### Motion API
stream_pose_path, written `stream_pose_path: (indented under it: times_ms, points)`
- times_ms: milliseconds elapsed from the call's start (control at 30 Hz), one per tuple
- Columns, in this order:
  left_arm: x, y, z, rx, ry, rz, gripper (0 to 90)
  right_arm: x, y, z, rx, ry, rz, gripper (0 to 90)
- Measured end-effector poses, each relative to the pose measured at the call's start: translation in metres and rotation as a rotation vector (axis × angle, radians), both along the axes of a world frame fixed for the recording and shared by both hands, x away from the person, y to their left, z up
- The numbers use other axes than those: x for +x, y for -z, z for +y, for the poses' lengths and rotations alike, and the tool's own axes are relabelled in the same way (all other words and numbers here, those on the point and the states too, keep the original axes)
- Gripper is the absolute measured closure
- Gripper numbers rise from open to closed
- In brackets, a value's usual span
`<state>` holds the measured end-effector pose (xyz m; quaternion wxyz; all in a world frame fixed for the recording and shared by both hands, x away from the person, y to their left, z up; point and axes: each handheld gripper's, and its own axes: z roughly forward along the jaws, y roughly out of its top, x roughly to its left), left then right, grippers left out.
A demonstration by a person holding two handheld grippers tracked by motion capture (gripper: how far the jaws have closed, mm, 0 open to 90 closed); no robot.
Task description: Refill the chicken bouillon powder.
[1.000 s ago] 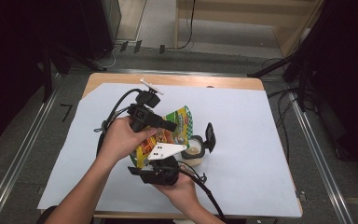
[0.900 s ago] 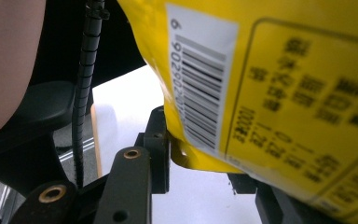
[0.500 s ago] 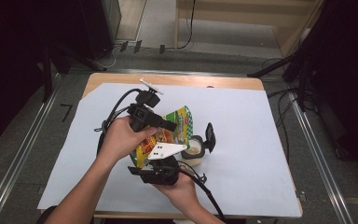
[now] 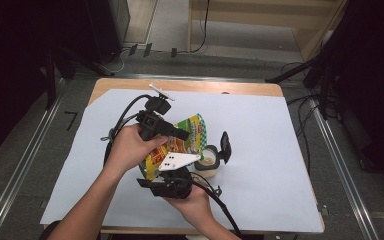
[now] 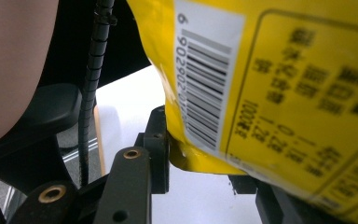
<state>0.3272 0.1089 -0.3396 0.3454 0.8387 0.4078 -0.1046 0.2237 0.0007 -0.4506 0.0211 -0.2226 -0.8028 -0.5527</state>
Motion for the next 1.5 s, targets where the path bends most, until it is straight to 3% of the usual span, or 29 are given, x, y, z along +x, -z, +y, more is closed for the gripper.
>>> stream_pose_path:
  times_ms: [1500]
  points:
    - [-0.0001,0.0006,-0.0007,-0.002,0.003,-0.006,78.3,-0.0002,-0.0004,-0.0003,0.001,0.004,0.006,66.5]
